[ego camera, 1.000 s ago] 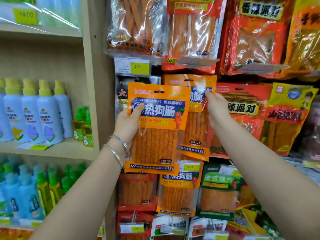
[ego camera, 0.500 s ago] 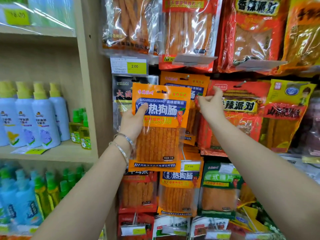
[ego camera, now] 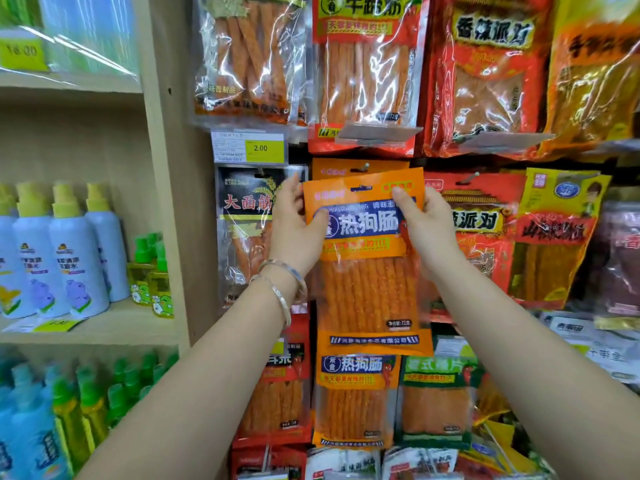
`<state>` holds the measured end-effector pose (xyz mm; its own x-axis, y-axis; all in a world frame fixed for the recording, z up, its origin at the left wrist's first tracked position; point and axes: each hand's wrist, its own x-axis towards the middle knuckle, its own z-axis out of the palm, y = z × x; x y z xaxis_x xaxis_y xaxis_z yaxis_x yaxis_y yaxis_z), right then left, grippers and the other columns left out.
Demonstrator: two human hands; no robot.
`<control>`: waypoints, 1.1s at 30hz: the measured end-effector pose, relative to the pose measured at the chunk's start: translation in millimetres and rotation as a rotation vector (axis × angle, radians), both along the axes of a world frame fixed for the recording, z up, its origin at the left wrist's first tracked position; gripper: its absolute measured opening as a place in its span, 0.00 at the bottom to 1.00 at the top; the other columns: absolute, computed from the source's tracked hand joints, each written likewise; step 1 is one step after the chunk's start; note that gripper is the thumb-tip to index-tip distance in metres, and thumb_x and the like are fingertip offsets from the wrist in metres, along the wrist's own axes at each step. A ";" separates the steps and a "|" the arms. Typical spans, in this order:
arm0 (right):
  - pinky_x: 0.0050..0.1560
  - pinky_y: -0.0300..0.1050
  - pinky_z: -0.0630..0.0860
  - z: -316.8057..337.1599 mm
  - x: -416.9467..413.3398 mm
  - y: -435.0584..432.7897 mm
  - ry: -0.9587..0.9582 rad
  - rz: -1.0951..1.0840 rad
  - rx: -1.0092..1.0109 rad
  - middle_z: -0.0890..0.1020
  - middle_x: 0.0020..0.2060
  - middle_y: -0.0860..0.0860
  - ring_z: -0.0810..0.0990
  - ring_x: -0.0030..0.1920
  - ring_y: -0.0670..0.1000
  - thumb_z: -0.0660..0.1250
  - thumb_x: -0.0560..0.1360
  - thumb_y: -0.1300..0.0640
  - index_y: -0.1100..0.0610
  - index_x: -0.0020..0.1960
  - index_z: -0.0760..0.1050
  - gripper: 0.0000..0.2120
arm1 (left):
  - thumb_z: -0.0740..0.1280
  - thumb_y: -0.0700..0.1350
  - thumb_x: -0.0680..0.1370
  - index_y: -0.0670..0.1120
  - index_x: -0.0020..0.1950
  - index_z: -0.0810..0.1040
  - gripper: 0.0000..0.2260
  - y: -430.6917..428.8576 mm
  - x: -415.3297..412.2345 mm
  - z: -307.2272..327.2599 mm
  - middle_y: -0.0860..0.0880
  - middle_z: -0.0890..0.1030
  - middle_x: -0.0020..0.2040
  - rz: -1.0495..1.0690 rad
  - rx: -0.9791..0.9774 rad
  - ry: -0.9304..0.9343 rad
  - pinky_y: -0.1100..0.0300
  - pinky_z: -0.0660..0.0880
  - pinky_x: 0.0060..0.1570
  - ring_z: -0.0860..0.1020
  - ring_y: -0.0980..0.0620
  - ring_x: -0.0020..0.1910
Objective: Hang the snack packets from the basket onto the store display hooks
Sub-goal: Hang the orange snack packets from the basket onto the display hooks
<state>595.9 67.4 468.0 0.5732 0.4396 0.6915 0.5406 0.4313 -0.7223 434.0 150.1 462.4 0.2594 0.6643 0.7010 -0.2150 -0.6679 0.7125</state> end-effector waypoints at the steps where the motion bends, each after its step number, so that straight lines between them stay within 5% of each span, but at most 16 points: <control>1: 0.49 0.51 0.78 4.1 0.0 -0.7 -0.005 -0.028 0.003 0.84 0.44 0.48 0.82 0.47 0.49 0.65 0.77 0.48 0.47 0.41 0.76 0.07 | 0.63 0.39 0.77 0.49 0.74 0.59 0.27 -0.5 1.0 6.2 0.55 0.68 0.67 0.051 0.082 0.037 0.66 0.63 0.66 0.65 0.58 0.66; 6: 0.52 0.49 0.75 23.3 -0.5 2.2 -0.062 -0.119 -0.003 0.81 0.43 0.47 0.80 0.47 0.49 0.62 0.79 0.50 0.48 0.43 0.75 0.07 | 0.59 0.41 0.79 0.53 0.77 0.49 0.30 -1.5 13.6 28.6 0.51 0.52 0.77 0.045 0.272 0.216 0.52 0.49 0.74 0.49 0.54 0.76; 9: 0.50 0.49 0.74 29.4 1.7 8.0 -0.048 -0.125 -0.021 0.81 0.43 0.50 0.80 0.47 0.51 0.62 0.79 0.50 0.53 0.45 0.76 0.09 | 0.60 0.42 0.78 0.54 0.77 0.47 0.31 -2.7 19.8 34.2 0.51 0.52 0.77 0.012 0.270 0.217 0.48 0.51 0.74 0.49 0.53 0.76; 13: 0.43 0.48 0.70 30.3 10.3 16.2 0.003 -0.170 -0.051 0.75 0.35 0.50 0.75 0.39 0.51 0.63 0.78 0.51 0.52 0.36 0.69 0.13 | 0.61 0.44 0.78 0.57 0.76 0.46 0.33 1.4 23.6 31.1 0.52 0.53 0.77 -0.018 0.250 0.190 0.46 0.54 0.73 0.50 0.53 0.76; 17: 0.36 0.36 0.69 22.3 18.9 16.7 -0.064 -0.255 -0.067 0.76 0.35 0.47 0.74 0.35 0.41 0.63 0.78 0.48 0.53 0.40 0.71 0.11 | 0.62 0.47 0.77 0.59 0.76 0.45 0.34 7.8 26.4 15.7 0.54 0.51 0.77 -0.024 0.267 0.194 0.61 0.51 0.68 0.49 0.57 0.75; 19: 0.34 0.28 0.66 12.2 20.0 14.7 -0.096 -0.283 -0.038 0.74 0.37 0.43 0.73 0.36 0.35 0.66 0.76 0.51 0.51 0.45 0.69 0.07 | 0.63 0.47 0.77 0.59 0.76 0.45 0.34 11.2 30.7 -0.5 0.53 0.51 0.78 -0.001 0.274 0.248 0.58 0.50 0.70 0.48 0.57 0.75; 21: 0.43 0.31 0.69 -2.9 19.6 9.9 -0.136 -0.335 -0.019 0.75 0.47 0.45 0.74 0.42 0.39 0.69 0.73 0.56 0.52 0.56 0.67 0.15 | 0.63 0.48 0.77 0.60 0.76 0.45 0.34 14.9 36.1 -23.6 0.51 0.48 0.78 0.031 0.288 0.371 0.50 0.49 0.74 0.46 0.54 0.76; 24: 0.57 0.42 0.69 -31.2 21.3 3.9 -0.484 -0.601 -0.040 0.72 0.59 0.54 0.71 0.56 0.49 0.69 0.70 0.62 0.56 0.66 0.66 0.26 | 0.63 0.49 0.76 0.57 0.76 0.47 0.34 20.3 43.4 -62.3 0.54 0.40 0.77 0.113 0.351 0.566 0.46 0.47 0.73 0.40 0.53 0.75; 27: 0.59 0.58 0.71 -53.4 25.2 5.2 -0.877 -0.738 -0.153 0.74 0.62 0.59 0.72 0.64 0.61 0.68 0.68 0.66 0.58 0.64 0.74 0.24 | 0.64 0.51 0.75 0.54 0.77 0.47 0.36 21.8 52.4 -92.0 0.54 0.35 0.76 0.174 0.357 0.644 0.46 0.49 0.72 0.38 0.52 0.75; 33: 0.72 0.52 0.54 -52.4 42.6 27.0 -1.097 -0.709 -0.617 0.63 0.74 0.55 0.62 0.73 0.55 0.60 0.75 0.63 0.54 0.73 0.64 0.26 | 0.64 0.51 0.75 0.51 0.77 0.42 0.39 31.9 70.1 -108.5 0.54 0.23 0.67 0.164 0.285 0.785 0.46 0.51 0.72 0.33 0.50 0.74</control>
